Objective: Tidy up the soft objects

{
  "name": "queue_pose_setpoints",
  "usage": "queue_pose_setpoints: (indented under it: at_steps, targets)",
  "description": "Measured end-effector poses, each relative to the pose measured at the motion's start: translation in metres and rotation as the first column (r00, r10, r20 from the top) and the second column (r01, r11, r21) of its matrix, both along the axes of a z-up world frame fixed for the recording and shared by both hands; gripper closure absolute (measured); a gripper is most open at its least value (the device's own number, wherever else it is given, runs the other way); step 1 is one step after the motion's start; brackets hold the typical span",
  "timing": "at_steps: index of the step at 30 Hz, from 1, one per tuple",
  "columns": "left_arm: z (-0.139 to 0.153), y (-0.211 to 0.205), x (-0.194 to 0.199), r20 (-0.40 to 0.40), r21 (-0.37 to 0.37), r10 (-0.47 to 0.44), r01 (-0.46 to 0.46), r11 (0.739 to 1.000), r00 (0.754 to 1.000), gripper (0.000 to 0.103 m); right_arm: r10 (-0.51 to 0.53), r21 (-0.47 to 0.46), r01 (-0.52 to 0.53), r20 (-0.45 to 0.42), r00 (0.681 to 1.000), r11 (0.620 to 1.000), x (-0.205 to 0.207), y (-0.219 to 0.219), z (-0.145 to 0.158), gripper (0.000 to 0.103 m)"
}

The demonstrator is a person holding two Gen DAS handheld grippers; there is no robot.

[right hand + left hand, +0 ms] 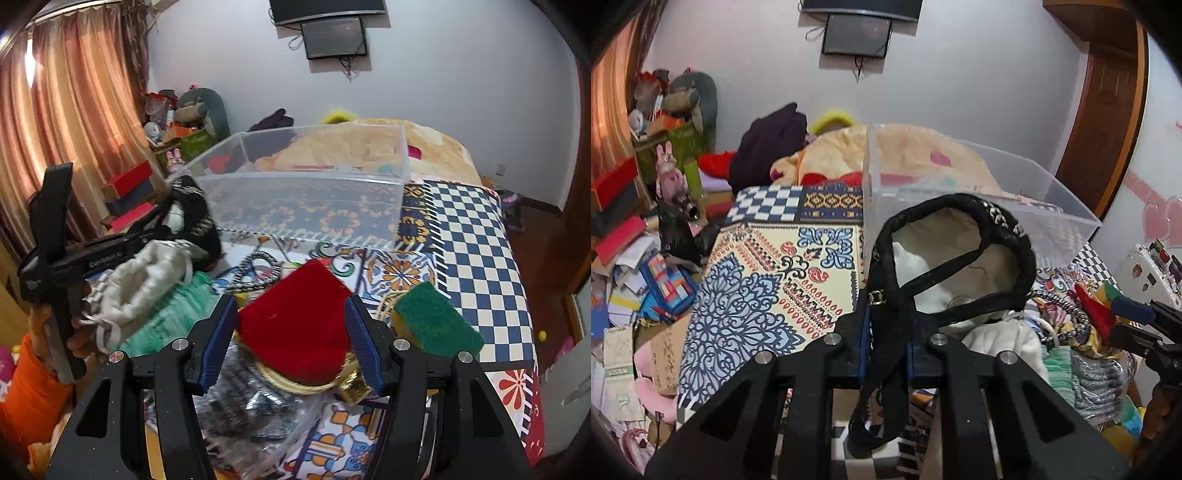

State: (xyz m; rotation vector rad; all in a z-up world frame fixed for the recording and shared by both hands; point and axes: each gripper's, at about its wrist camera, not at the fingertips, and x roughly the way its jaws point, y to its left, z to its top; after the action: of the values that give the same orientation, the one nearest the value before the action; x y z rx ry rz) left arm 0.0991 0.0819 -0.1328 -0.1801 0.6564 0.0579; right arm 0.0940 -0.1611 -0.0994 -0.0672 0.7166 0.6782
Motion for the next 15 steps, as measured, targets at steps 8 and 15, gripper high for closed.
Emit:
queue_pose_setpoints:
  at_steps: [8, 15]
  targets:
    - [0.026, -0.013, -0.021, 0.093, 0.051, -0.006, 0.002, 0.999, 0.996, 0.093, -0.02, -0.051, 0.021, 0.029, 0.999, 0.999, 0.001, 0.009, -0.005, 0.036]
    - [0.047, -0.023, -0.032, 0.152, 0.076, -0.013, 0.001, 0.997, 0.988, 0.093, -0.07, -0.024, 0.07, 0.001, 0.998, 0.997, 0.01, -0.003, -0.008, 0.079]
